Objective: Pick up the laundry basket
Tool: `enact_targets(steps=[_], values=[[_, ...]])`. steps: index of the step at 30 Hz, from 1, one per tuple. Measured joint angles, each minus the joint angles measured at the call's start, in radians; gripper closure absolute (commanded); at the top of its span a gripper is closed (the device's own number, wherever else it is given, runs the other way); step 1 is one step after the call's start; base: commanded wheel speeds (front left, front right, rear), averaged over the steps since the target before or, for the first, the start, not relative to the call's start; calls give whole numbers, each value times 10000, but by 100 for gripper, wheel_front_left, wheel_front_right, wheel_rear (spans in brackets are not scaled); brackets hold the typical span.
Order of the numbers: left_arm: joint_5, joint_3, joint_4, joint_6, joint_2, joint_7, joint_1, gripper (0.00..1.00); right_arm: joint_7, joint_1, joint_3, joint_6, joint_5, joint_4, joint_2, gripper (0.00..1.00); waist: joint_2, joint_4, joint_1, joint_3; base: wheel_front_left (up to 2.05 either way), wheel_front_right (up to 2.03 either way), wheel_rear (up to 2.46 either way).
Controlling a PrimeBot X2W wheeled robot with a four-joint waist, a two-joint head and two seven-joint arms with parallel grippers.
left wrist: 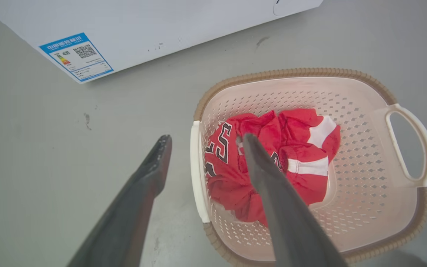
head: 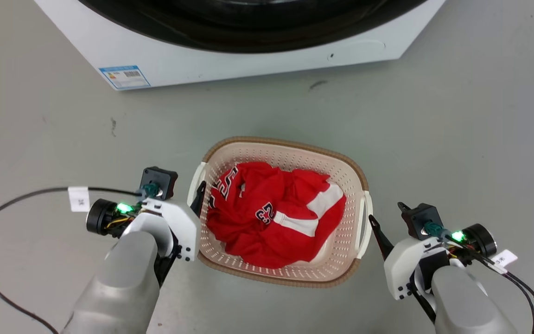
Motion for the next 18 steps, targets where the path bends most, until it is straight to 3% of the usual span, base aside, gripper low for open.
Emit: enact_targets(steps=[9, 18], values=[[-1210, -1471, 880, 0, 376, 573, -910, 0, 29, -942, 972, 0, 941, 1576, -2, 0, 0, -294, 0, 888, 0, 0, 0], [-2067, -2489, 1248, 0, 612, 838, -1561, 0, 359, -1519, 1981, 0, 2092, 2121, -2, 0, 0, -314, 0, 1783, 0, 0, 0]])
